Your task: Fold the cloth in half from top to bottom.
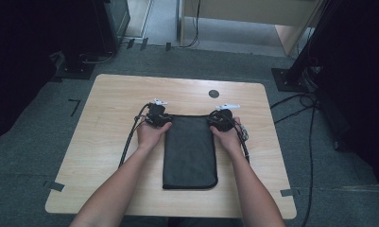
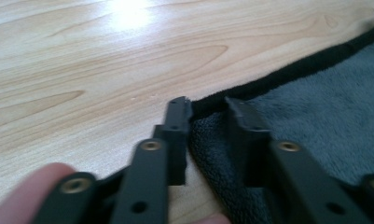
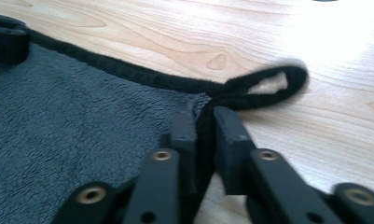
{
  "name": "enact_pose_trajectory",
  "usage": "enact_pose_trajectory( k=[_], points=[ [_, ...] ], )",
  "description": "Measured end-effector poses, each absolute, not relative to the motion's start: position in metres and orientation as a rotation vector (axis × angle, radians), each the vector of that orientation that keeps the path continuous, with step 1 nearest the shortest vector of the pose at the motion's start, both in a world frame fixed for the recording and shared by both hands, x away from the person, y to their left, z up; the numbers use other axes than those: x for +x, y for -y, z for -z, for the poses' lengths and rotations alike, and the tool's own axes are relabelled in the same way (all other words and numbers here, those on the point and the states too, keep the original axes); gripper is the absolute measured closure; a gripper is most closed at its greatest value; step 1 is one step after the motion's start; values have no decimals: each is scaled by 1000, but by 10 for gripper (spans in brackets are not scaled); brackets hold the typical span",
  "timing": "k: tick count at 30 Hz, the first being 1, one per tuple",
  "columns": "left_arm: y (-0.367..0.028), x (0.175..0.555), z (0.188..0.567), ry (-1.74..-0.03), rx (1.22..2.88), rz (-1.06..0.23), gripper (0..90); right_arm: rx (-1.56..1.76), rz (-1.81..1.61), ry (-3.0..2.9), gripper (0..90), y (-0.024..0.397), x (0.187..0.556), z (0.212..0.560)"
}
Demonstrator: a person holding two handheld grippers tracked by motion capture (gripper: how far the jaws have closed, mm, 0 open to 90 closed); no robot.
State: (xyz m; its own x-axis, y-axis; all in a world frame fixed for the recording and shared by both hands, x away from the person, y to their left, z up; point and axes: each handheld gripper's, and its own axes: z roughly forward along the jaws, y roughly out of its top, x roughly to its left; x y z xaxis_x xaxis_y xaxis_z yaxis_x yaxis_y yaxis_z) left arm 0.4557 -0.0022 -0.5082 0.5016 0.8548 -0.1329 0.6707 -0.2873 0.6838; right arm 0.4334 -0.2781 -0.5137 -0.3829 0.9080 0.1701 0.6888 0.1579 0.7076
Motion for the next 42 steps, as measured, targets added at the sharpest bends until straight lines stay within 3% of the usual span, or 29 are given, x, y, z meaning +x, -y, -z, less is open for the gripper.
enact_pose_trajectory(
  k=[3,9,19,28,42],
  points=[
    [0,455,506,-1227,2051,-329,855,1511,-1050,-2130,850,276,430,514],
    [-6,457,488,-1187,2009,-329,869,1471,-1083,-2071,864,276,428,507],
    [-17,459,426,-1090,1909,-446,869,1301,-1190,-1947,863,272,431,447],
    [-35,396,427,-929,1867,-449,868,1120,-1199,-1948,862,269,369,434],
    [-36,298,473,-806,1982,-443,866,1129,-1192,-2077,858,278,284,479]
  ],
)
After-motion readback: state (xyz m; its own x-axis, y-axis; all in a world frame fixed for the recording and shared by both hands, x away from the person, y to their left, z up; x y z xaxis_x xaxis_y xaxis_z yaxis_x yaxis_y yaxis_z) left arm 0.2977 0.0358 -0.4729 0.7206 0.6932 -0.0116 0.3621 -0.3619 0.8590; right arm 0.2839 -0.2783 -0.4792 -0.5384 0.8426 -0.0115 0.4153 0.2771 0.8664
